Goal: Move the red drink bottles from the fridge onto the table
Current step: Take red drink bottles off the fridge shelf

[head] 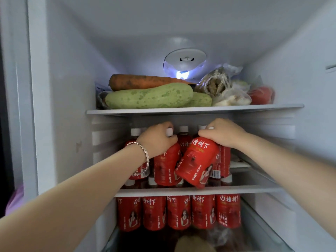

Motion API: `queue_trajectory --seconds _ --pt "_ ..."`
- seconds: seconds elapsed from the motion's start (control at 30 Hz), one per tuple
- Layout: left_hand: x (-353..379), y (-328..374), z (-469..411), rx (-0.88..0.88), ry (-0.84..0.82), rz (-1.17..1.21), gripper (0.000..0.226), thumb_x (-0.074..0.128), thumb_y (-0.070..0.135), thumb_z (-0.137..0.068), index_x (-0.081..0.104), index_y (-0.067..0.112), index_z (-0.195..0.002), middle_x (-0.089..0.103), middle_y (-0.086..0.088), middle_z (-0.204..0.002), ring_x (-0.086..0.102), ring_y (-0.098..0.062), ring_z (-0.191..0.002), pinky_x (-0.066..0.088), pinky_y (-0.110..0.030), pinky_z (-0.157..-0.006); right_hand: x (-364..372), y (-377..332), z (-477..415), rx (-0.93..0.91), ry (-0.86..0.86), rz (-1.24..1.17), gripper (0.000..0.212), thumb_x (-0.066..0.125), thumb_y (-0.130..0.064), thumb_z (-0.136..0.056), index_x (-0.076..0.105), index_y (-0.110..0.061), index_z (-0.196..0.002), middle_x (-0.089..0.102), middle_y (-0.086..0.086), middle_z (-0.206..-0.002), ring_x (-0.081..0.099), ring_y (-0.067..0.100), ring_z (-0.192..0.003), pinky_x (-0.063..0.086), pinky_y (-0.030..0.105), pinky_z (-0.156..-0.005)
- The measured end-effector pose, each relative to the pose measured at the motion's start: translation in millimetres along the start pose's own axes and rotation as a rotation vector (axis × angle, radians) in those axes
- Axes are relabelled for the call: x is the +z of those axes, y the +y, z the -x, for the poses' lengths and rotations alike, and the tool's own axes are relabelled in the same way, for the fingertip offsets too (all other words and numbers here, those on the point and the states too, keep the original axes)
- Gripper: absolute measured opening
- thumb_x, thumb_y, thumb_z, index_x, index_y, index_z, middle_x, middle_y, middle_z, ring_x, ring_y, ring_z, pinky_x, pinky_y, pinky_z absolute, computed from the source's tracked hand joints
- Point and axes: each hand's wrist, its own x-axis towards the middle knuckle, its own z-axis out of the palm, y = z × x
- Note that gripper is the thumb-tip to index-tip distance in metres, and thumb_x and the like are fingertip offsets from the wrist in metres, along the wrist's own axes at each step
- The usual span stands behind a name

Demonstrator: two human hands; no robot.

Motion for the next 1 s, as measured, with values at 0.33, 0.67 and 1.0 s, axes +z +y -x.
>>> queue_trajectory --seconds 0.33,0.67,1.0 --pt "-8.8 7.3 27.9 0.181 0.284 -0.055 0.025 0.059 0.036 -0.082 0.045 0.017 -0.074 0.060 -0.008 -0.082 0.058 -0.029 -0.081 0.045 -0.033 -0.069 -11.7 -17.2 37.3 -0.014 0.157 0.054 0.036 0.051 -0.054 -0.071 0.056 -0.027 -0.047 0.054 -0.007 -0.048 0.050 0.007 -0.053 0.026 0.025 -0.047" --pt "-50.8 19.1 81.1 0.192 0.427 0.080 0.019 0.065 0.026 -0.080 0.055 0.011 -0.075 0.053 0.000 -0.081 0.056 -0.024 -0.072 0.046 -0.032 -0.068 -36.5 -85.6 91.4 -0.205 0.179 0.510 0.040 0.046 -0.049 -0.075 0.036 -0.019 -0.050 0.040 -0.002 -0.056 0.041 0.021 -0.061 0.017 0.026 -0.047" --pt "-106.7 36.2 240.2 -0.113 0.230 -0.239 0.022 0.060 0.031 -0.083 0.053 0.010 -0.080 0.052 -0.001 -0.082 0.052 -0.024 -0.076 0.038 -0.028 -0.066 -15.9 -148.3 191.3 -0.393 -0.111 0.313 0.043 0.043 -0.058 -0.077 0.041 -0.021 -0.056 0.046 -0.005 -0.061 0.040 0.014 -0.053 0.024 0.025 -0.047"
